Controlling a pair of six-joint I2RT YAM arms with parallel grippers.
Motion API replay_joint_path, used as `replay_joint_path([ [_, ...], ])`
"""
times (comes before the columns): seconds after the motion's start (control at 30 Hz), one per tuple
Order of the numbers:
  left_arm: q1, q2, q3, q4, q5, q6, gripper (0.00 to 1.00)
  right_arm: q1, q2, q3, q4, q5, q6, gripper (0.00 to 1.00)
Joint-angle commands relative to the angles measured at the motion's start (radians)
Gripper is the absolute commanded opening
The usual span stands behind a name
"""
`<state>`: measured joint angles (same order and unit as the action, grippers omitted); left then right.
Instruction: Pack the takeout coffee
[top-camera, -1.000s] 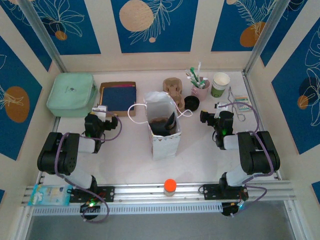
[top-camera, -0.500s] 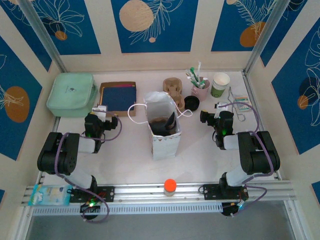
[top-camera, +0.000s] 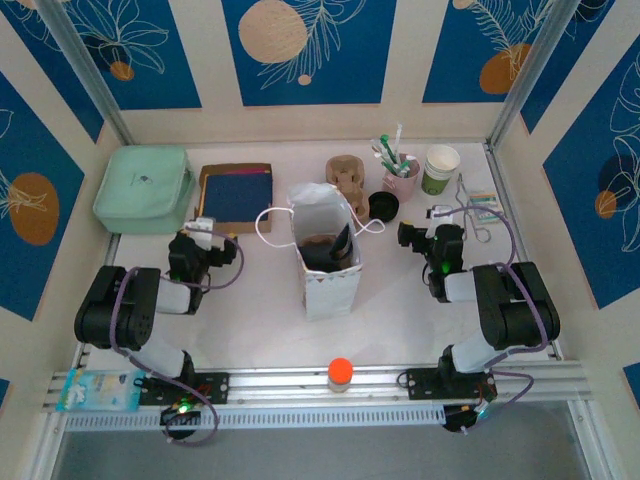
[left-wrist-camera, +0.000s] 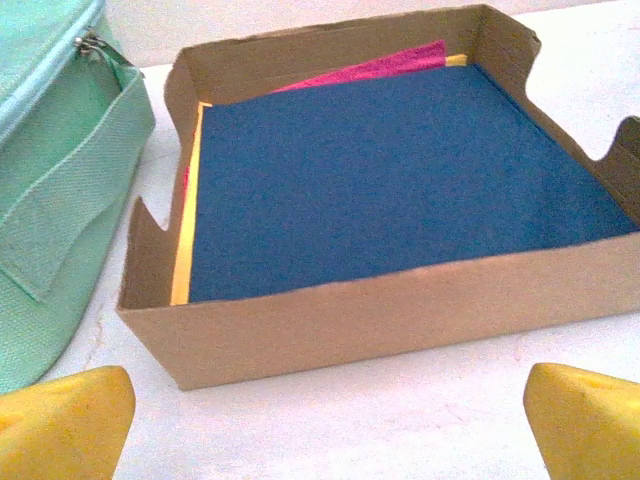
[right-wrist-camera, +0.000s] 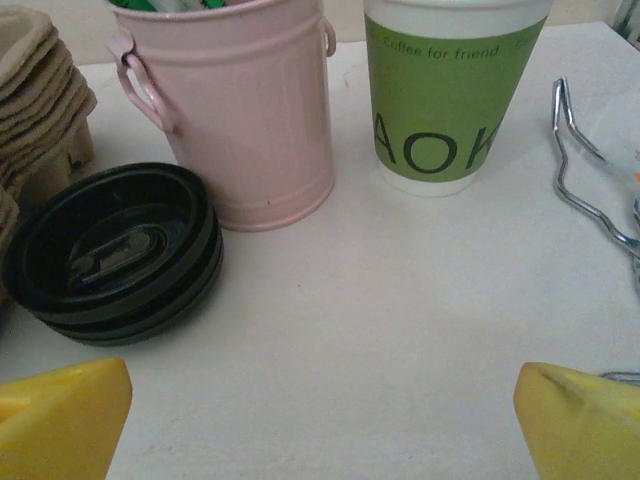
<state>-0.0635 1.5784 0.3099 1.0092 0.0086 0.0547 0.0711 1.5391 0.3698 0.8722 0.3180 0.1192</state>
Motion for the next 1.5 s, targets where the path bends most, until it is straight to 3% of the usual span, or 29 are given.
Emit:
replay_joint_path([
  [0.0,0.001,-0.02,0.032,-0.017,0.016,0.006,1.0,-0.007,-0.011,0.021,-0.007,-0.022,-0.01,0.99],
  [0.07,0.002,-0.017,0.081,-0.109,-0.027,-0.009,1.0,-0.042,-0.016,0.034,-0.04,-0.072,0.012,0.99],
  [0.27,0.002,-0.018,0.069,-0.085,-0.03,-0.009,1.0,-0.039,-0.017,0.025,-0.025,-0.068,0.009,0.99],
  [0.43,0.002,-0.02,0.019,0.007,0.0,0.002,1.0,0.018,-0.011,-0.007,0.051,0.015,-0.03,0.99],
  [0.53,0.002,-0.018,0.018,0.014,-0.024,-0.008,0.99,-0.008,-0.013,0.018,-0.003,-0.033,-0.016,0.99],
  [0.63,0.002,-0.018,0.074,-0.098,-0.053,-0.017,1.0,-0.037,-0.016,0.031,-0.034,-0.09,-0.003,0.99],
  [1.47,0.002,-0.019,0.067,-0.081,-0.054,-0.013,0.99,-0.047,-0.016,0.033,-0.042,-0.114,0.002,0.99],
])
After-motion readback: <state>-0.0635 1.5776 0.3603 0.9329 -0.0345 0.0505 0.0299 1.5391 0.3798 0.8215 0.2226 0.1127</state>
